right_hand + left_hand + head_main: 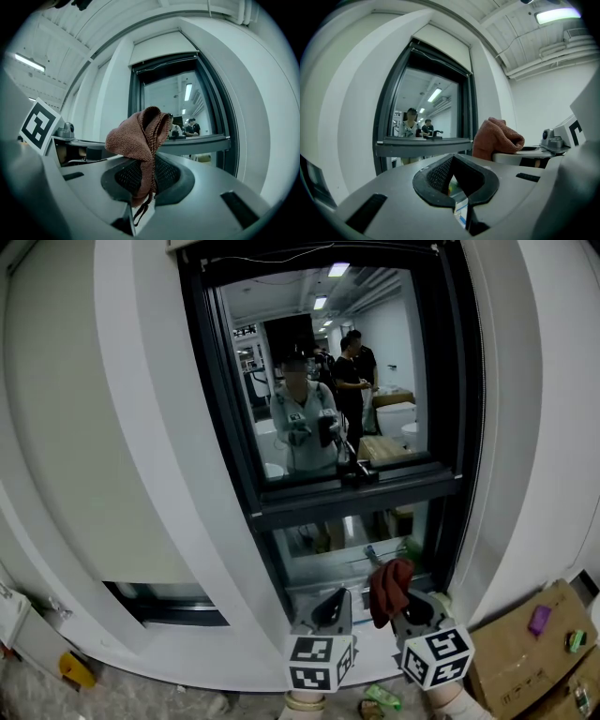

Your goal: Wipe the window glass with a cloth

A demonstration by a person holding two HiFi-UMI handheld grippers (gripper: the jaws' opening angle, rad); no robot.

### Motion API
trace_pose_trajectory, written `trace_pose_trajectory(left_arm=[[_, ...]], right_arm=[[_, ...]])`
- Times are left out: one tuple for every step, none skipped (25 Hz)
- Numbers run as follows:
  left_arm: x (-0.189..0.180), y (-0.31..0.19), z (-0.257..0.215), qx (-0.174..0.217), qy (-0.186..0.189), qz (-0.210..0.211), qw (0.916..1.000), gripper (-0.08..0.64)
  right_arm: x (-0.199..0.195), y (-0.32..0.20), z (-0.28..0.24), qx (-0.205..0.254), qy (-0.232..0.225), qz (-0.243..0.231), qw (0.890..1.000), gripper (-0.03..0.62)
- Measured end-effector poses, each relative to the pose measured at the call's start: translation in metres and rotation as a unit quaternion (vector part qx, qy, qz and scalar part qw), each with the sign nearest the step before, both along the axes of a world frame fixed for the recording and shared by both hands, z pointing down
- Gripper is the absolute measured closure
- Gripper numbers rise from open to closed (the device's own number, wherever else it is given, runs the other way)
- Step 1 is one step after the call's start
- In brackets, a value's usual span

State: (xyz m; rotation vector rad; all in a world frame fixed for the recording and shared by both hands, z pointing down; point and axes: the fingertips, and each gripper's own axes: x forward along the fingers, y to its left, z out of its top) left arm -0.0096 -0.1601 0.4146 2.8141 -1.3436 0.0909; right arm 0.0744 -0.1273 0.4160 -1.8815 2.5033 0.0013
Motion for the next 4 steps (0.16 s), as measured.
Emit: trace_pose_trajectory(left_arm=[[-0.0006, 0.0004, -0.0003, 0.001, -0.002, 0.0, 1.0, 0.555], [-0.0013, 0.0009, -0.0007, 0.002, -0.003, 0.001, 1.0, 0.555], [-0.002, 0.0016, -0.001, 0.002, -0.003, 0.001, 1.0, 0.555], [-0.0027, 0.0022, -0.0013, 0.003, -0.004, 0.001, 1.0, 0.555]], right_arm=[[-0.0003, 0.0003, -0.0004, 0.001, 0.001, 0.001, 1.0, 0.54], [-0.0006, 0.0006, -0.0009, 0.002, 0.002, 0.002, 1.0, 0.54], [-0.0009, 0.001, -0.0015, 0.002, 0.004, 0.003, 1.0, 0.54], [-0.0012, 0.0014, -0.002, 0.003, 0.006, 0.003, 1.0, 0.54]])
